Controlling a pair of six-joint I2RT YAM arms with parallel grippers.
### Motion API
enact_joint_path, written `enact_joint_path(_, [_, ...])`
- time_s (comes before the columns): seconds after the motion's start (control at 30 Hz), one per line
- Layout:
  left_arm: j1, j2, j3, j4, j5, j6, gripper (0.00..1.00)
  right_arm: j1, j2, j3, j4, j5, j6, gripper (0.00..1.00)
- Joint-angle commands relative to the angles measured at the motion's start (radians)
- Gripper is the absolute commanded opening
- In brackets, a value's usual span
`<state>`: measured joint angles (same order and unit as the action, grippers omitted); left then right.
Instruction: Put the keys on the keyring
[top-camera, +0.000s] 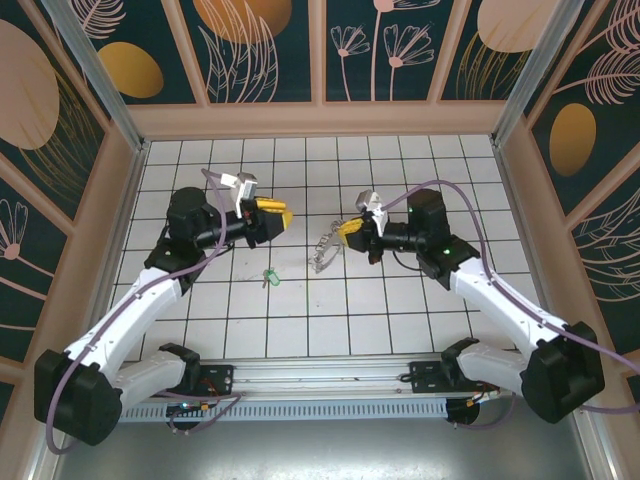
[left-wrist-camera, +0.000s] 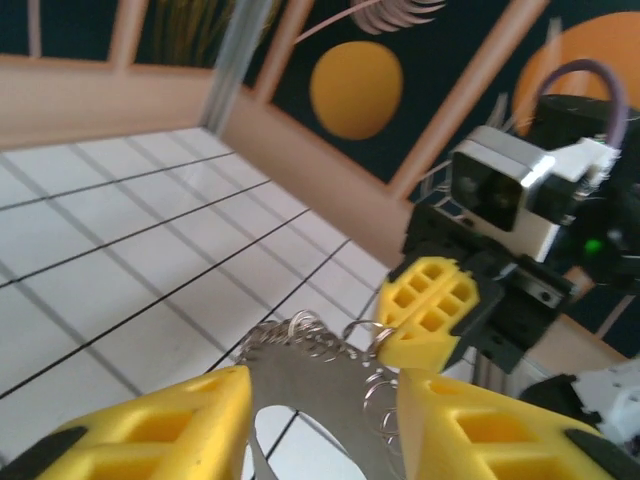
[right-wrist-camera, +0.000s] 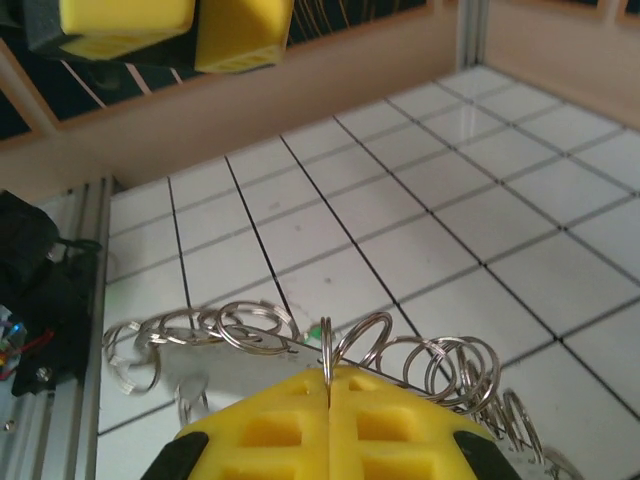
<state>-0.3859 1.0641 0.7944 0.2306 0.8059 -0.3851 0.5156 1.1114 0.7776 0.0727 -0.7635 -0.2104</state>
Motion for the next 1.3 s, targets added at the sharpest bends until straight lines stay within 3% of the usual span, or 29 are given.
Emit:
enact_joint_path(0.0, [-0.012,-0.024,0.053,0.025,0.133,0.034,0.36,0.012,-0.055,0.021,0.103,-0.07,0.03,0.0])
enact_joint_path(0.27, [-0.092,-0.019,0.167,-0.181,0.153,0.246,0.27,0.023,-0.09,0.047,0.082,-0.111,-0.001,0.0])
enact_joint_path(0.5, [-0.128,0.006,0.172,-0.299,0.132,0.446,0.41,0.026,-0.1,0.053,0.075,-0.122,-0.048,0.0])
enact_joint_path(0.73, [-0.167,0.038,0.206,-0.339,0.113,0.523,0.41,0.052,-0.117,0.059,-0.017,-0.141,-0.155,0.0])
enact_joint_path(0.87, [-0.204,0.062,0.233,-0.402,0.104,0.576,0.36,0.052,-0.137,0.03,-0.013,-0.15,-0.2,0.0])
enact_joint_path(1.17, [-0.234,0.076,0.246,-0.416,0.098,0.585,0.14,0.052,-0.137,0.021,-0.006,-0.2,-0.219,0.0])
enact_joint_path(1.27, [-0.239,0.084,0.247,-0.408,0.098,0.585,0.13,0.052,-0.142,0.019,-0.018,-0.208,-0.222,0.0])
